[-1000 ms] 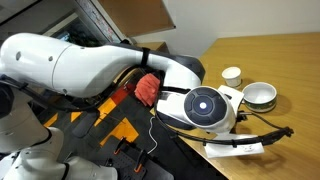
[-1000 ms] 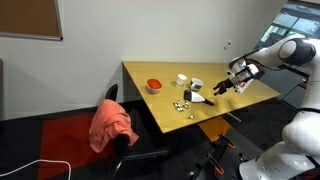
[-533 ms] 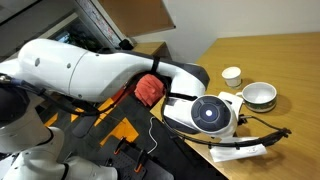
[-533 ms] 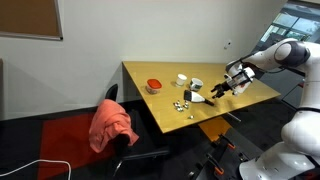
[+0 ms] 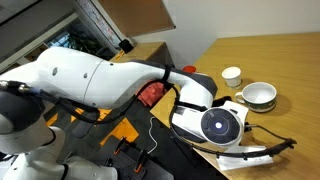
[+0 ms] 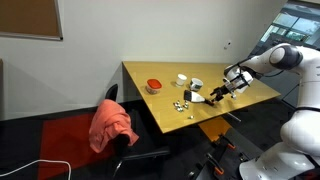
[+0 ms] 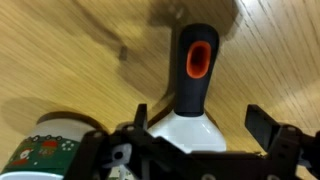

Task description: Pick up the brush and sweep the candy on the countertop.

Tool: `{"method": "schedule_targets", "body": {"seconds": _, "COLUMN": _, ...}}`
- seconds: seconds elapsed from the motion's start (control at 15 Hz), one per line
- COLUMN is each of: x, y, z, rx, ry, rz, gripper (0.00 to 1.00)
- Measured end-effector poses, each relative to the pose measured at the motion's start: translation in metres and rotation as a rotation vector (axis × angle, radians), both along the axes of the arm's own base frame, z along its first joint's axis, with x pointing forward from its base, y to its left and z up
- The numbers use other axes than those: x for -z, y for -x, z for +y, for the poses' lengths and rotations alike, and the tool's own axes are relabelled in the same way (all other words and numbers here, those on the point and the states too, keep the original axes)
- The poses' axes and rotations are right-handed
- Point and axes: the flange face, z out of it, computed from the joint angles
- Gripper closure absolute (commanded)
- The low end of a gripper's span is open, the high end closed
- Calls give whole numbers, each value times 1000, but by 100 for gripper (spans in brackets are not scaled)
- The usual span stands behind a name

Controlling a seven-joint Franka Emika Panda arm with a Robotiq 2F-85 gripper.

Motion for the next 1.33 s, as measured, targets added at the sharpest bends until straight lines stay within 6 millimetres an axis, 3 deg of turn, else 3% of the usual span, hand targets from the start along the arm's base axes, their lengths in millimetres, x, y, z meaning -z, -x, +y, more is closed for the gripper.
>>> {"method": "schedule_targets", "body": {"seconds": 0.87, "x": 38, "y": -4, "z": -12, "rx": -8, "ry": -19, "rz": 7, "gripper": 0}}
{"method": "schedule_targets", "body": {"seconds": 0.93, "x": 40, "y": -4, "z": -12, "rx": -11, "ry": -21, "rz": 10, "gripper": 25}}
{"method": "schedule_targets", "body": {"seconds": 1.0, "x": 43, "y": -4, "z": -11, "rx": -14, "ry": -23, "rz": 11, "gripper": 26}}
{"method": "schedule_targets", "body": {"seconds": 1.33, "x": 49, "y": -5, "z": -10, "rx": -26, "ry": -29, "rz": 16, "gripper": 64}}
